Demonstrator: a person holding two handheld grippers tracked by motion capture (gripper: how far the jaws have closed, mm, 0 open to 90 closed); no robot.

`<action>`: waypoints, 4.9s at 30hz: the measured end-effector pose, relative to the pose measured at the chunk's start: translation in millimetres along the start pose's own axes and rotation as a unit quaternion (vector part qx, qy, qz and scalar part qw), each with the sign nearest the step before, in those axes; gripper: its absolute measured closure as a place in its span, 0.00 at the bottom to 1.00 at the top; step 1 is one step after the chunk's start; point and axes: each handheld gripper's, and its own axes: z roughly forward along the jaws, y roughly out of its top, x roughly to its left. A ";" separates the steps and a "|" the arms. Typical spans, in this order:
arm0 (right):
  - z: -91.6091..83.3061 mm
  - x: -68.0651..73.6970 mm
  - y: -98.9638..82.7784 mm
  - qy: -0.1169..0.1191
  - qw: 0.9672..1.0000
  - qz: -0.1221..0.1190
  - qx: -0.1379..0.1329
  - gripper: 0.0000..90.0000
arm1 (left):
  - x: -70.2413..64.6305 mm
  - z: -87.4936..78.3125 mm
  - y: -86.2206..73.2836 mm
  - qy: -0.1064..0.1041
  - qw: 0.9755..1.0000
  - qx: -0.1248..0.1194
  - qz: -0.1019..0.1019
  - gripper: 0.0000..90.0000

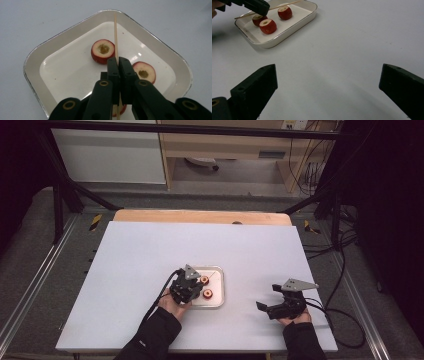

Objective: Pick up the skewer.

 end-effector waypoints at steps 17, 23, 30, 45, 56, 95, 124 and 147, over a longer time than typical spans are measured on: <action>8.1 32.4 28.3 -0.023 0.992 -0.120 0.030 0.03 | -11.5 -23.9 10.9 -0.074 0.993 0.011 0.094 0.98; 11.8 43.4 34.7 -0.025 0.985 -0.167 0.044 0.05 | -22.2 -23.6 20.3 -0.087 0.988 0.028 0.128 0.98; 13.7 52.1 39.2 -0.025 0.977 -0.206 0.058 0.10 | -36.3 -16.3 29.3 -0.099 0.982 0.048 0.155 0.98; 15.9 68.0 39.6 -0.032 0.939 -0.333 0.072 0.37 | -64.0 4.0 44.1 -0.123 0.970 0.070 0.197 0.98; 17.2 72.7 33.1 -0.024 0.903 -0.420 0.087 0.60 | -79.6 12.2 50.7 -0.132 0.963 0.084 0.220 0.98; 22.1 80.6 29.6 -0.053 0.820 -0.555 0.129 0.99 | -70.7 -2.6 49.1 -0.121 0.957 0.108 0.239 0.75; 27.8 85.1 31.4 -0.071 0.801 -0.573 0.159 0.94 | -77.3 10.6 44.0 -0.112 0.941 0.185 0.258 0.98; 7.5 52.9 49.9 -0.048 0.975 -0.210 0.050 0.23 | -18.7 -39.5 5.1 -0.075 0.981 0.103 0.147 0.98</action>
